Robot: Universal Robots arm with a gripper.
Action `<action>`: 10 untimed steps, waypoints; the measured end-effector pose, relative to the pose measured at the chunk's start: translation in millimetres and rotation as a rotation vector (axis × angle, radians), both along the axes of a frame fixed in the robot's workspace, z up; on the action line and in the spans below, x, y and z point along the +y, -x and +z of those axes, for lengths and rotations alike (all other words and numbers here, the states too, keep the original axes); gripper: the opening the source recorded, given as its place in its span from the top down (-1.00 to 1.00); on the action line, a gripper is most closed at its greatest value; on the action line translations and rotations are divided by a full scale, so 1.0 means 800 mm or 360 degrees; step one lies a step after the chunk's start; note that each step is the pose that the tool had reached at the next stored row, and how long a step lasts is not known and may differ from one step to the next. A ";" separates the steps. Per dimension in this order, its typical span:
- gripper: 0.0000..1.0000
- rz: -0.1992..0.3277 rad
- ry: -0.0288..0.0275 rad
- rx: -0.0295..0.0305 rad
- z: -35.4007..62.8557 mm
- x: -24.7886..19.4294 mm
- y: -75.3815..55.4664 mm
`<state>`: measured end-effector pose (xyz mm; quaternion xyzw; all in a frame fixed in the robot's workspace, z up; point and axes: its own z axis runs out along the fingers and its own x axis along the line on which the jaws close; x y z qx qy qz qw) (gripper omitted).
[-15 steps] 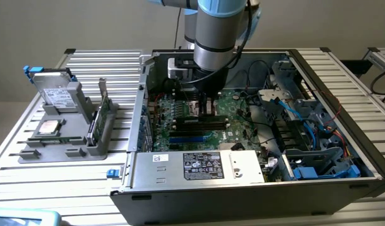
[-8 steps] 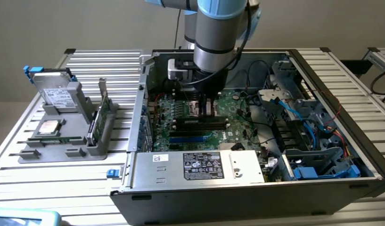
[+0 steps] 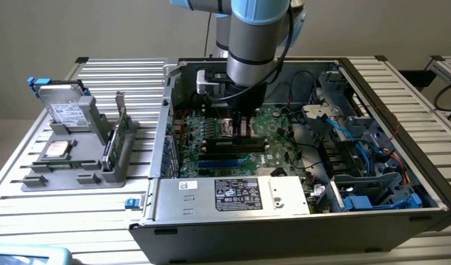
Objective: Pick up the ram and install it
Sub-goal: 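Insert the ram into the slot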
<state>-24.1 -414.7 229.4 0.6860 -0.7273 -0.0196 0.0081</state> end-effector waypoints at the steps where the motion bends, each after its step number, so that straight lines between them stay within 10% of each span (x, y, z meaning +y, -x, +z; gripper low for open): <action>1: 0.73 -0.0007 0.00001 0.00002 0.000 0.0000 0.000; 10: 0.73 -0.0028 -0.00001 -0.00002 -0.001 0.0000 0.000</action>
